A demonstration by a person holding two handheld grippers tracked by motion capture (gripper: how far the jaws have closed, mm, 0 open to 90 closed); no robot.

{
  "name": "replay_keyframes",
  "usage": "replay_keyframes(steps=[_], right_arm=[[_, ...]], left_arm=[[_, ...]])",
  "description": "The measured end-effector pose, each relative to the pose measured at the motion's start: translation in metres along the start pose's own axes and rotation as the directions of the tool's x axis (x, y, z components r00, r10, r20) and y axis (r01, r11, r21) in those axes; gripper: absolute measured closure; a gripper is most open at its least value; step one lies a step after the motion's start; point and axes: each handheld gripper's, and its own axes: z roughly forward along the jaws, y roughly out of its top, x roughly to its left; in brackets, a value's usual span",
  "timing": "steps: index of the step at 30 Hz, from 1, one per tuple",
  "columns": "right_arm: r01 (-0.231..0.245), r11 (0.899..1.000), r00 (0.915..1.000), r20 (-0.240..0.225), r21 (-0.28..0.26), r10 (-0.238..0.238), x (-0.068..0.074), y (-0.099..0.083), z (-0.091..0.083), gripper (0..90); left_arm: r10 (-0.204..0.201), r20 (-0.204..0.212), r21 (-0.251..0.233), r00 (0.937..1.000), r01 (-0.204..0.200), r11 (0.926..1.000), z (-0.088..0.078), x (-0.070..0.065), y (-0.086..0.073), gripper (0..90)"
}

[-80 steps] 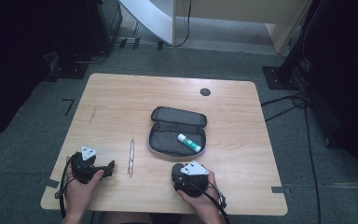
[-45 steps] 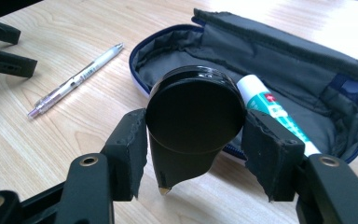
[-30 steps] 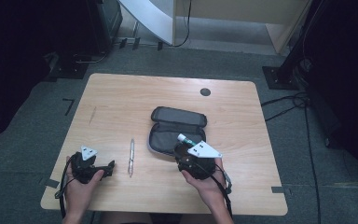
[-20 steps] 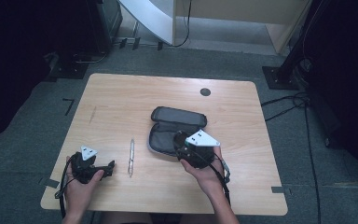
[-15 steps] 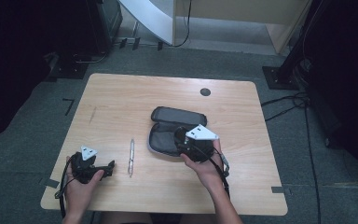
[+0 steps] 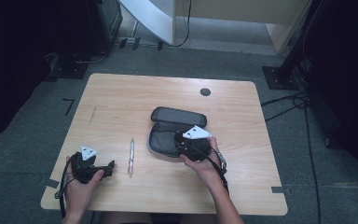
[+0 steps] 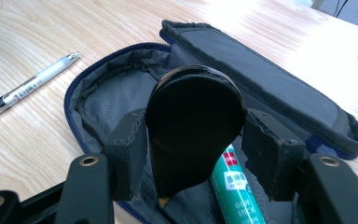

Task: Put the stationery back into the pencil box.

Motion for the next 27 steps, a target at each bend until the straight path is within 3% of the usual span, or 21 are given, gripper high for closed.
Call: replay_keyframes(steps=[7, 8, 9, 10, 11, 13, 15, 18, 23, 27], right_arm=[[0.029, 0.999, 0.9996, 0.001, 0.017, -0.029, 0.002, 0.006, 0.018, 41.8], [0.033, 0.999, 0.9994, -0.003, 0.02, -0.033, 0.002, 0.006, 0.022, 45.4], [0.031, 0.999, 0.9994, -0.018, 0.021, -0.031, 0.003, 0.007, 0.023, 70.4], [0.03, 1.0, 0.9994, -0.019, 0.009, -0.03, 0.003, 0.007, 0.025, 61.4], [0.025, 1.0, 0.9996, -0.013, 0.014, -0.025, 0.003, 0.008, 0.029, 61.8], [0.0, 1.0, 1.0, -0.002, 0.016, 0.0, 0.002, 0.009, 0.033, 54.4], [-0.025, 1.0, 0.9997, -0.004, 0.01, 0.025, 0.001, 0.009, 0.033, 54.7], [-0.02, 1.0, 0.9997, -0.013, 0.007, 0.021, 0.002, 0.008, 0.03, 54.1], [-0.031, 1.0, 0.999, -0.031, -0.007, 0.031, -0.002, 0.004, 0.017, 47.7], [-0.058, 0.998, 0.9982, -0.017, -0.028, 0.058, -0.009, -0.002, 0.003, 40.9]], left_arm=[[0.0, 0.0, 0.0, 1.0, 0.0, 1.0, 0.0, 0.0, 0.0, 0.0], [0.0, 0.0, 0.0, 1.0, 0.0, 1.0, 0.0, 0.0, 0.0, 0.0], [0.0, 0.0, 0.0, 1.0, 0.0, 1.0, 0.0, 0.0, 0.0, 0.0], [0.001, 0.0, 0.0, 1.0, -0.001, 1.0, 0.0, 0.0, 0.0, 0.0], [0.0, 0.0, 0.0, 1.0, 0.0, 1.0, 0.0, 0.0, 0.0, 0.0], [0.0, 0.0, 0.0, 1.0, 0.0, 1.0, 0.0, 0.0, 0.0, 0.0], [0.0, 0.0, 0.0, 1.0, 0.0, 1.0, 0.0, 0.0, 0.0, 0.0], [0.0, 0.0, 0.0, 1.0, 0.0, 1.0, 0.0, 0.0, 0.0, 0.0], [0.0, 0.0, 0.0, 1.0, 0.0, 1.0, 0.0, 0.0, 0.0, 0.0], [0.0, -0.001, 0.0, 1.0, 0.0, 1.0, 0.0, 0.0, 0.0, 0.0]])
